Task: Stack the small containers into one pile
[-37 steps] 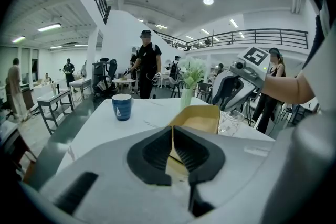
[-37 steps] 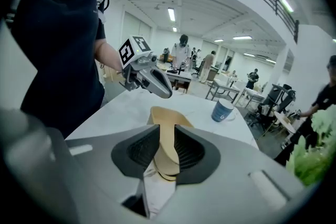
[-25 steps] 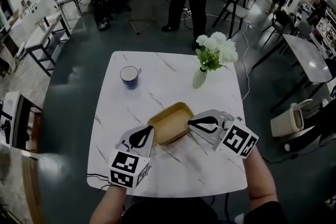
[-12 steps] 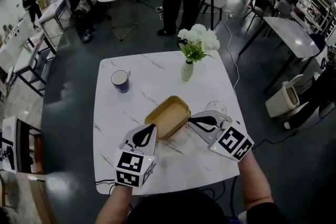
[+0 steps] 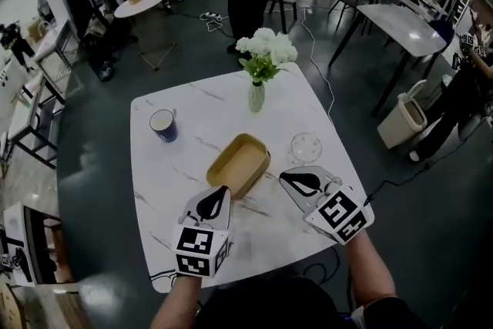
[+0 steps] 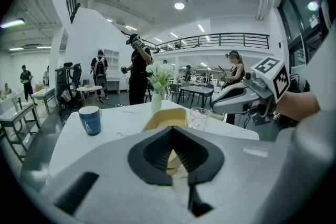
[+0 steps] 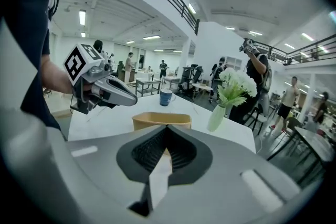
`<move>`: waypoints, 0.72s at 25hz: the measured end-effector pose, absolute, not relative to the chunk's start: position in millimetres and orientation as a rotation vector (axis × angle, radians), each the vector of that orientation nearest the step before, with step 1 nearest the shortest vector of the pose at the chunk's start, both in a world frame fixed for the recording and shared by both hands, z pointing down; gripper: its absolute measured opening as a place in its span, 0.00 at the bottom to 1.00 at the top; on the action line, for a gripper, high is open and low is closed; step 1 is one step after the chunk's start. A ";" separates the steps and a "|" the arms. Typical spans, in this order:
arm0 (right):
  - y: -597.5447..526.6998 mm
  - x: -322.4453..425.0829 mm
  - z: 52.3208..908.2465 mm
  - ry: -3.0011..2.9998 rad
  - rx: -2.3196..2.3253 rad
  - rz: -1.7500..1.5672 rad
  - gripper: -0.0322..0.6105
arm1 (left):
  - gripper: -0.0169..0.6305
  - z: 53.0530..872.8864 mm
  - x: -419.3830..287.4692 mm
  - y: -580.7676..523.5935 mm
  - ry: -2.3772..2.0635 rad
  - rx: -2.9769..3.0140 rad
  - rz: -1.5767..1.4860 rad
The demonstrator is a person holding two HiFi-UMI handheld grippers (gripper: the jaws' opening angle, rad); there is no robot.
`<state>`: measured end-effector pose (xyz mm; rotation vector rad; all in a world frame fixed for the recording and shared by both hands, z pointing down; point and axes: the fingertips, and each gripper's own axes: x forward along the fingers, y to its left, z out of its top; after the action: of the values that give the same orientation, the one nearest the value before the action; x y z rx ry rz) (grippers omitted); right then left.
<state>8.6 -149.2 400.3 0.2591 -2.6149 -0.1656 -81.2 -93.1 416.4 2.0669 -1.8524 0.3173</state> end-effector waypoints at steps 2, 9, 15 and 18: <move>-147.8 11.9 400.3 -2.627 0.327 -0.119 0.05 | 0.02 419.0 -78.9 -89.6 -1.836 2.076 0.319; -122.8 6.9 399.6 -2.687 0.400 0.001 0.05 | 0.02 419.2 -69.8 -79.4 -1.836 2.099 0.298; -111.7 9.1 402.2 -2.705 0.435 0.080 0.05 | 0.02 423.1 -69.3 -71.1 -1.836 2.094 0.298; -110.9 11.5 407.5 -2.694 0.459 0.096 0.05 | 0.02 425.0 -74.7 -67.8 -1.845 2.075 0.281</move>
<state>11.5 -110.9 407.5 0.4586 -2.6937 0.0965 -74.7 -67.8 425.0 2.0746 -1.8446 0.2810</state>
